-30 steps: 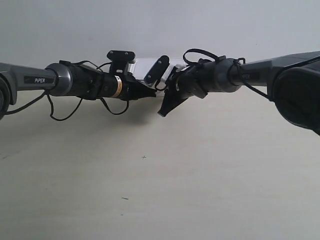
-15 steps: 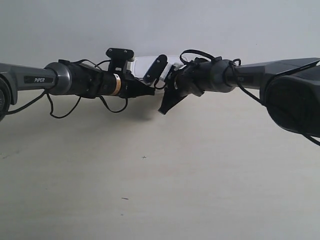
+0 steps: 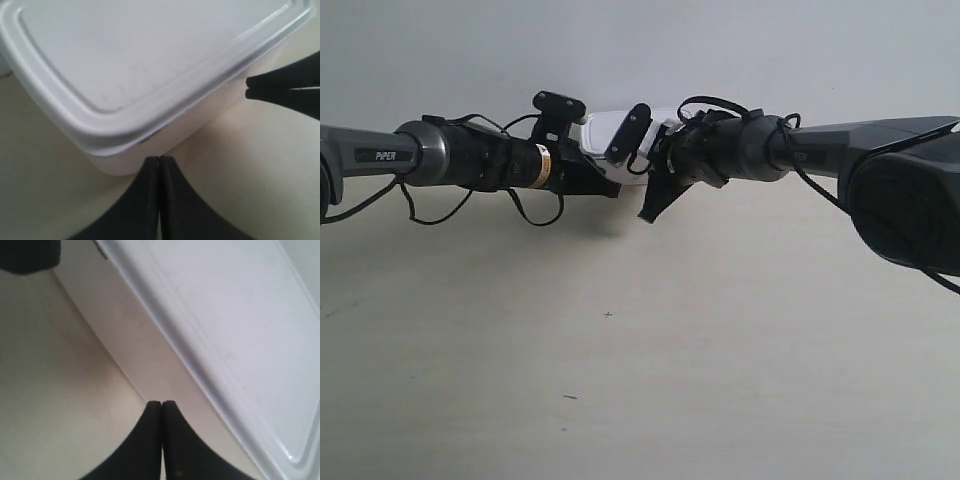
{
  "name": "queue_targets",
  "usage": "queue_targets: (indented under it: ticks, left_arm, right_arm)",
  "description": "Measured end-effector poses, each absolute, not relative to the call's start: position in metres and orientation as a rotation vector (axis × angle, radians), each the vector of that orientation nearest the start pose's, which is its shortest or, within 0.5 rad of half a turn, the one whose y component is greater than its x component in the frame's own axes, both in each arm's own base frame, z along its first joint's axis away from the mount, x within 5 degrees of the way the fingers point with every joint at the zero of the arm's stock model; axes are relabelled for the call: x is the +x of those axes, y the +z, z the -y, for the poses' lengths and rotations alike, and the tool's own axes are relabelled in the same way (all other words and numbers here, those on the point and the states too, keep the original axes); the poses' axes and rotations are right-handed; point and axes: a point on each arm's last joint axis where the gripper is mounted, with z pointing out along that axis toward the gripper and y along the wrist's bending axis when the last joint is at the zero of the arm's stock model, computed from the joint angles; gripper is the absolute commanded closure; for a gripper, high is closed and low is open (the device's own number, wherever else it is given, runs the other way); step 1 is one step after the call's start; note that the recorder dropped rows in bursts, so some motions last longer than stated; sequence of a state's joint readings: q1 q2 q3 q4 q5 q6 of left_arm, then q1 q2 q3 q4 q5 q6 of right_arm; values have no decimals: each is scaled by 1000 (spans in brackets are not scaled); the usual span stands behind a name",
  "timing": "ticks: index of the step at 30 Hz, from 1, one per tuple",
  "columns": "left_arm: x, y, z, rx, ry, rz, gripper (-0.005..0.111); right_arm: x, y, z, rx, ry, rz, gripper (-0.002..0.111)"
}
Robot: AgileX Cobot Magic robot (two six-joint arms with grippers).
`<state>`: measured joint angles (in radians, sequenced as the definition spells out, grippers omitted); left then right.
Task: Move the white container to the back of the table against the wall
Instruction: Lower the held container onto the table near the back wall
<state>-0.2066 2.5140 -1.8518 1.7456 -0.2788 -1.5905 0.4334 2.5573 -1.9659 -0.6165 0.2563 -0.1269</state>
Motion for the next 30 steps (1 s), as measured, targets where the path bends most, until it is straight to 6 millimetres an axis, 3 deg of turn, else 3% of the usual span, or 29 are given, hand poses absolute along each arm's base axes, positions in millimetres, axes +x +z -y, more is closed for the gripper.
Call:
queue_targets:
  ticks: [8, 17, 21, 30]
  left_arm:
    - [531, 91, 133, 740, -180, -2037, 107]
    - [533, 89, 131, 989, 4, -1920, 107]
    - [537, 78, 131, 999, 14, -1920, 107]
    - [545, 74, 135, 988, -14, -1902, 107]
  right_arm:
    - [510, 73, -219, -1249, -366, -1959, 108]
    - [518, 76, -219, -1230, -412, -1979, 108]
    - [518, 76, -219, -1230, -412, -1979, 108]
    - [518, 77, -221, -1229, -405, -1972, 108]
